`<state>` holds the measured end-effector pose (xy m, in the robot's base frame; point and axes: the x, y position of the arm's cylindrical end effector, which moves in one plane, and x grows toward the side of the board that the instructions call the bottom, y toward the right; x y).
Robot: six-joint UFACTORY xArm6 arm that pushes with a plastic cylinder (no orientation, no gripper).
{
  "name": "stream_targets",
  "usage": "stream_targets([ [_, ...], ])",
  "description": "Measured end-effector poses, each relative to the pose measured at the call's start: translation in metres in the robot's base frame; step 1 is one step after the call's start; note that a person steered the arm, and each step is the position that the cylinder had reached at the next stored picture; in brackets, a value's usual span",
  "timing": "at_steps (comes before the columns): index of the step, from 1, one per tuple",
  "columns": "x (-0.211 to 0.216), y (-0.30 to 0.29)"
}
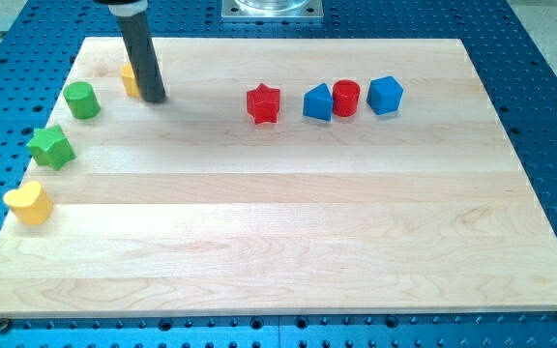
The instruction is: Put the yellow hexagon on the top of the green circle
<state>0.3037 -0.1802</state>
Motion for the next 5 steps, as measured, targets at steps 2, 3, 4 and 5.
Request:
stream_targets([
  [2,-0.032,0.022],
  [3,-0.032,-0.012],
  [4,-0.032,-0.014],
  [5,-0.033,-0.021],
])
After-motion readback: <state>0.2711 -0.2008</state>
